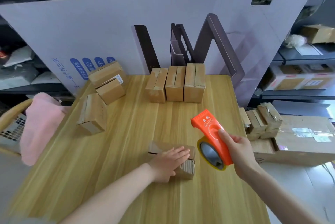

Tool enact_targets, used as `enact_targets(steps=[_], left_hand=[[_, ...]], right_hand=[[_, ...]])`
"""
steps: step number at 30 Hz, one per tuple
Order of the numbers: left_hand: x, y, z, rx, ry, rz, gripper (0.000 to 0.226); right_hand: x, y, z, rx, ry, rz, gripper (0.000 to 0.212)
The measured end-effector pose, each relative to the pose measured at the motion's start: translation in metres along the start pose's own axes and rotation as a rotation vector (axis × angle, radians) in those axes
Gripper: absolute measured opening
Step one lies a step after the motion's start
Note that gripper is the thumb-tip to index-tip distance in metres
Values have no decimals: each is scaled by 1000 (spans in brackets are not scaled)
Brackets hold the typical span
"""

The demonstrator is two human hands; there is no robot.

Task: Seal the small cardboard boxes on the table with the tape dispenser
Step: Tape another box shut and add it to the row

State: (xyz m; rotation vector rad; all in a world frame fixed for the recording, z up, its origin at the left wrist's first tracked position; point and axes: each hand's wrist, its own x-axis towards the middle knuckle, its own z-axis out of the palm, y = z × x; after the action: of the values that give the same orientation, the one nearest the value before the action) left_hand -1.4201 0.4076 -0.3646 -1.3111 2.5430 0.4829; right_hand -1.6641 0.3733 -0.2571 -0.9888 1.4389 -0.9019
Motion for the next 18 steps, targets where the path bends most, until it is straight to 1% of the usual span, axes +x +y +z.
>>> enact_targets(steps=[2,3,5,6,7,8,9,10,11,13,15,16,18], left_hand=[[0,13,-7,-247,52,-166,72],[-1,19,-17,-397,114,-269,64],[-2,28,-41,-614,326,-480,47],[-2,29,-55,-722,452,-566,42],[-5,29,-68,-879,571,-628,41],[-8,28,-82,-1082,648,-668,44],[-12,25,-94,-1278,655,-694,47],[-18,21,-106,-1428,603,-699,51],[-25,18,-117,-1523,523,-686,56],[-35,15,-135,-1623,384,-648,63],[-41,15,-151,-1685,302,-611,56],[-44,17,-158,-1703,293,-599,48],[-51,18,-168,-1694,327,-589,37]], right_hand=[[-3,-3,-7,-6,-57,-11,35],[-5,-6,-10,-12,-83,-22,36],[-8,-12,-15,-25,-130,-52,38],[-10,-15,-16,-27,-153,-69,38],[-12,-18,-17,-28,-172,-83,38],[-14,-21,-17,-27,-186,-94,39],[-17,-25,-17,-26,-200,-103,40],[-19,-27,-16,-23,-216,-114,42],[-20,-30,-14,-21,-234,-125,45],[-24,-34,-9,-40,-264,-155,49],[-28,-37,-3,-80,-284,-181,46],[-29,-38,0,-91,-289,-186,43],[-31,-40,6,-123,-292,-202,38]])
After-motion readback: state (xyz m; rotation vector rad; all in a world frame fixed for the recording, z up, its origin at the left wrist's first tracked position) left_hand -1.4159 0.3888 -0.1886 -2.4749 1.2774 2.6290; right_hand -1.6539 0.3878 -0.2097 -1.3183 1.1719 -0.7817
